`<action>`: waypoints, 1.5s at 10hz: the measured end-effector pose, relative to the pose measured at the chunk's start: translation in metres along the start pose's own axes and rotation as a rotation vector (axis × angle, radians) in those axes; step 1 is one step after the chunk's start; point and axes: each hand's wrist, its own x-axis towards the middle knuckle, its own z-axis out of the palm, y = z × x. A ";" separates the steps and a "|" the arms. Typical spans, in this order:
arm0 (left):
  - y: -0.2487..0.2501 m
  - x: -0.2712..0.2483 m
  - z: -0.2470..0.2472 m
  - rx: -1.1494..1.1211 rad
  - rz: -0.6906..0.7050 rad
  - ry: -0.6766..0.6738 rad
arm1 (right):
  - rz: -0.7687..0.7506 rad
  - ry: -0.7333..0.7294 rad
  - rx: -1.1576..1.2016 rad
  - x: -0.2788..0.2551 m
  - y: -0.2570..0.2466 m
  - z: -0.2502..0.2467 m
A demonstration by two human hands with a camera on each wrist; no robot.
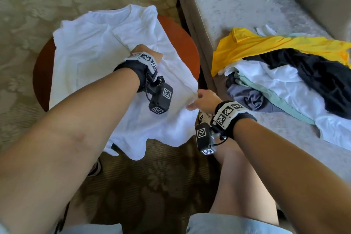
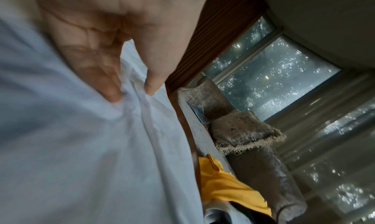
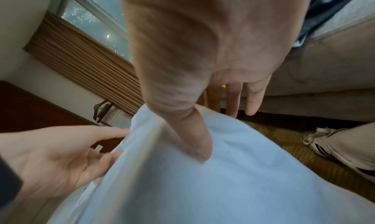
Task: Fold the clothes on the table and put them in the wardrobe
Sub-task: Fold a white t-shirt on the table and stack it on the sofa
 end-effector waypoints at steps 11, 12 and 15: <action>-0.010 0.022 -0.027 -0.602 0.110 -0.047 | -0.279 -0.153 -0.667 -0.080 -0.024 0.009; -0.018 0.023 -0.023 -0.550 0.104 -0.048 | -0.184 -0.269 -0.612 -0.074 -0.023 0.020; -0.025 0.040 -0.014 -0.440 0.103 -0.012 | 0.192 -0.345 -0.395 -0.060 -0.003 0.038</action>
